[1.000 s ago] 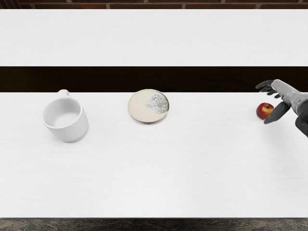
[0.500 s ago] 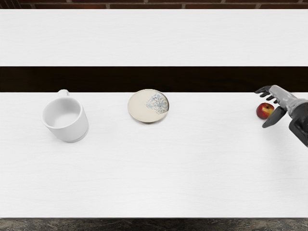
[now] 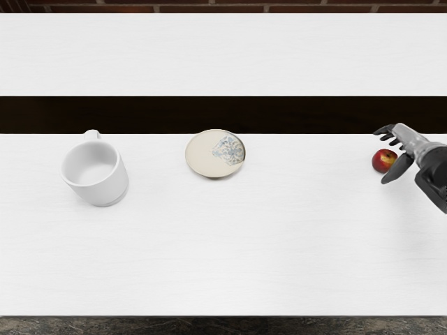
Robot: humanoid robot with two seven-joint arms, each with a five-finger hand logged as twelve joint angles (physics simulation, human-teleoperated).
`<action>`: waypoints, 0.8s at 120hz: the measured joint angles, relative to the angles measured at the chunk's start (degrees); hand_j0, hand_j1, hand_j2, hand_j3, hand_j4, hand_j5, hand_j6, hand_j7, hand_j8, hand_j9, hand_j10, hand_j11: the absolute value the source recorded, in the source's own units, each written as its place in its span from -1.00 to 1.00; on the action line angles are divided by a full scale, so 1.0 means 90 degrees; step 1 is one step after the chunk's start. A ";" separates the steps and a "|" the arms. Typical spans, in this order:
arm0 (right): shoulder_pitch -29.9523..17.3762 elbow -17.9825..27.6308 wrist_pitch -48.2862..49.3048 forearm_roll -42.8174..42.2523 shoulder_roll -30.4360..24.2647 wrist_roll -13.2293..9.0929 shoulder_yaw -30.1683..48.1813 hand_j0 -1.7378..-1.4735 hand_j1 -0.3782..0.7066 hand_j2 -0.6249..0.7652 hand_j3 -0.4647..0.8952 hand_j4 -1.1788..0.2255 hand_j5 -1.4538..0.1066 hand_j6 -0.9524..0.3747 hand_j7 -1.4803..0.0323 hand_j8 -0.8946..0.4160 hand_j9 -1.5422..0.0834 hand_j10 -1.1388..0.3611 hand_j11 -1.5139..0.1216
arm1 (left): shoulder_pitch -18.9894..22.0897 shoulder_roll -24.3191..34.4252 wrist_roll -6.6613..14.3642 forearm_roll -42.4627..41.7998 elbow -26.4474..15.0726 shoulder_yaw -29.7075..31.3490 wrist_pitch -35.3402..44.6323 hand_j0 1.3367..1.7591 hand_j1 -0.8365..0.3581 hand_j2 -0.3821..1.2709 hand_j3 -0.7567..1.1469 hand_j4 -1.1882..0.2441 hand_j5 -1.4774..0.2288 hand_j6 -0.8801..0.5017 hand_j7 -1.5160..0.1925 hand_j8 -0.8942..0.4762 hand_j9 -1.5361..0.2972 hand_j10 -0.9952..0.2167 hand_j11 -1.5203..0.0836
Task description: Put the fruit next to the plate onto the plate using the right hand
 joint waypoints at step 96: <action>-0.0054 -0.0272 -0.0012 0.0054 0.0094 0.0102 -0.0003 -0.40 -0.18 -0.19 -0.32 0.18 0.28 -0.10 0.36 -0.17 0.34 0.05 0.30 | 0.0000 0.0000 0.0000 0.0000 0.0000 0.0000 0.0000 0.52 0.98 -0.54 -0.21 0.66 0.73 0.27 0.77 0.30 0.68 0.64 0.90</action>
